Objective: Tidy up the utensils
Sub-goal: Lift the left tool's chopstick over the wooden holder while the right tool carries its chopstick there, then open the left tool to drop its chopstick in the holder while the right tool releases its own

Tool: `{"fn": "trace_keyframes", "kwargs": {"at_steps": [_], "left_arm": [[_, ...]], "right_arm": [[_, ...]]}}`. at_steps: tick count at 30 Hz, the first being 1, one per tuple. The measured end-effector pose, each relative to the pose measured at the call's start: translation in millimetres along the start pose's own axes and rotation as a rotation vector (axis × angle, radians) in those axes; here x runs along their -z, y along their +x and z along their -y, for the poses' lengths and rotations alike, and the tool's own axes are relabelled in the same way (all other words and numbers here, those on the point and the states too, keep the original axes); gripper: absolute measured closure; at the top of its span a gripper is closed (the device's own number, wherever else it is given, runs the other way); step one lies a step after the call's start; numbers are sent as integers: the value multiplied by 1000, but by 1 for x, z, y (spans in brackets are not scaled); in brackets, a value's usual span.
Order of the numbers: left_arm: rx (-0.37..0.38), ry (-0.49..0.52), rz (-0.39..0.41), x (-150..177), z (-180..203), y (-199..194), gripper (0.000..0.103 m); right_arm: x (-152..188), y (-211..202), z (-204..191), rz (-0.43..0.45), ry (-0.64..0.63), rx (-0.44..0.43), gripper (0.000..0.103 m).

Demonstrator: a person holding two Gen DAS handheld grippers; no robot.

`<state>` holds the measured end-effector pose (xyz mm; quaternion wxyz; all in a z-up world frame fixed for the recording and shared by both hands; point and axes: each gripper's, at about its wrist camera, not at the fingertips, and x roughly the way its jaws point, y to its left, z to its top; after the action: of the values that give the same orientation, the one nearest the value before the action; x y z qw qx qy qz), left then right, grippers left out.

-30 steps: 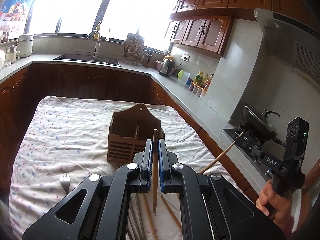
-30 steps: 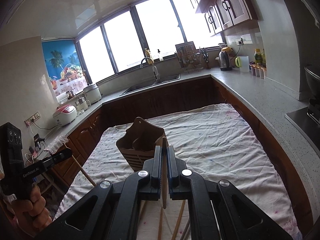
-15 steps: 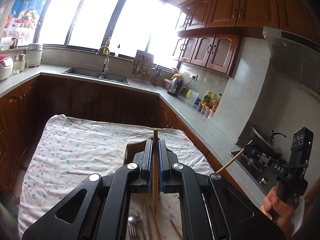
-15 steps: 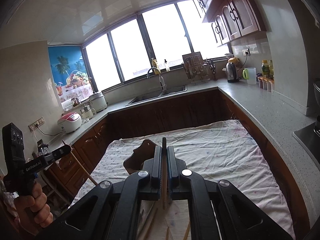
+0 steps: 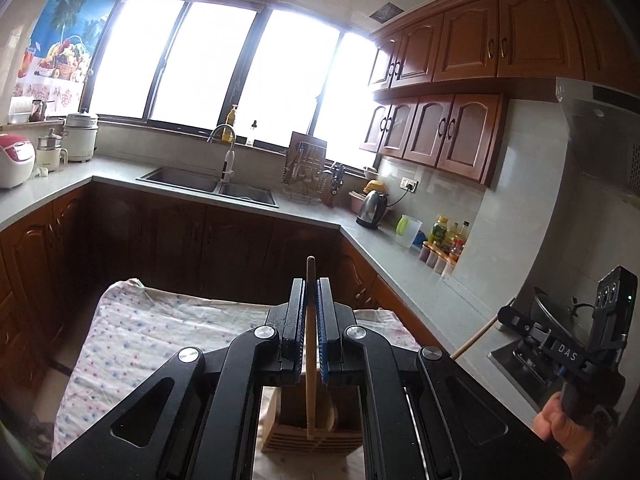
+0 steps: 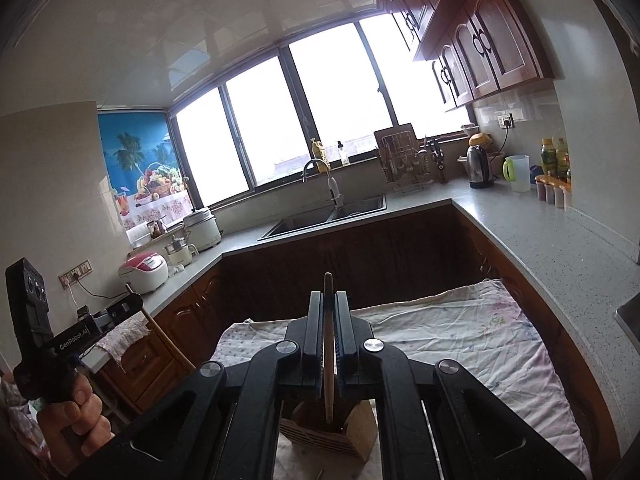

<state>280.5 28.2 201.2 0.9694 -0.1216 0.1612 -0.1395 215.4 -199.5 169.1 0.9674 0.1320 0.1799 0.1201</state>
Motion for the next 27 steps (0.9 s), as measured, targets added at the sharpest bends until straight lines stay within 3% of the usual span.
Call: {"fn": "trace_keyframes", "kwargs": {"at_steps": [11,20,27], "left_arm": [[-62,-58,-40,41,-23,72,99],[-82,-86,-82,78,-28,95,98],[-92,-78,-97,78,-26,99,98]], "right_arm": [[41,66,25,-75,45,28,98],[66,87,31,-94,74,34,98],[62,86,34,-99,81,42,98]]}}
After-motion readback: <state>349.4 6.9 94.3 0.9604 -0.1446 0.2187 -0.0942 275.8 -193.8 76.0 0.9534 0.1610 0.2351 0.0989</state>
